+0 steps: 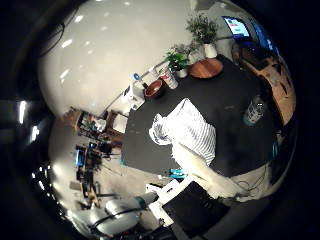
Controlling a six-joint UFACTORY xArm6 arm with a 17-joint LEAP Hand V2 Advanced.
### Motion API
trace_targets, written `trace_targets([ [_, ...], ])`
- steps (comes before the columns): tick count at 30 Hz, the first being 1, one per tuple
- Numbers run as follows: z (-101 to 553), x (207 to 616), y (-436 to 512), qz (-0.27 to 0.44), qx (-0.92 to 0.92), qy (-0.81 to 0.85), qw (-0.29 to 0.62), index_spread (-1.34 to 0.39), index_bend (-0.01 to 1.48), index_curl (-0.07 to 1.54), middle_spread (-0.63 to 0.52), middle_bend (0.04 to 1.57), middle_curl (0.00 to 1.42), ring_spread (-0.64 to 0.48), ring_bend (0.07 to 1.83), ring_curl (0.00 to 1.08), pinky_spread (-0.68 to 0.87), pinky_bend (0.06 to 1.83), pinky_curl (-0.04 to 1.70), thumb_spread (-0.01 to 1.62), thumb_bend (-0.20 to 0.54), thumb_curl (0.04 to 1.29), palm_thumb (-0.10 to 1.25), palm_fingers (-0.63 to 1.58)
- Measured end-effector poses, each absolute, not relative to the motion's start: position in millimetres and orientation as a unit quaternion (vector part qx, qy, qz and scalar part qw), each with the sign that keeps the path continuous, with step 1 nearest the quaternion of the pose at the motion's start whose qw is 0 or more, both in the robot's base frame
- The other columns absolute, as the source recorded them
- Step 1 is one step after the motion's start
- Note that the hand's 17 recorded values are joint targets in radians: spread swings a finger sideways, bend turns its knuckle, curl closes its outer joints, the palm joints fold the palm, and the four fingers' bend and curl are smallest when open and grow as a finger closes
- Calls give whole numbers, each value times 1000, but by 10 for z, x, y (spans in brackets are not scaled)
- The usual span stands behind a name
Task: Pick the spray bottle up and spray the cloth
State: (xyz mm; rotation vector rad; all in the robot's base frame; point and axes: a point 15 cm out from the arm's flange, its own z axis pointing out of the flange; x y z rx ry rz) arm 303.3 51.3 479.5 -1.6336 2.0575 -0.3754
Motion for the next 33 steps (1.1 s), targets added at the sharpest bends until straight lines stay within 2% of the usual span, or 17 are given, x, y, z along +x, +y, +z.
trace_targets([
  [24, 4744, 3031, 383, -141, -584, 765, 233, -257, 169, 310, 58, 190, 322, 272, 357, 241, 633, 906, 175, 922, -30, 378, 643, 128],
  [33, 4813, 2835, 233, -148, -572, 773, 233, -244, 163, 306, 91, 193, 324, 274, 355, 244, 632, 915, 178, 927, -30, 376, 631, 117],
])
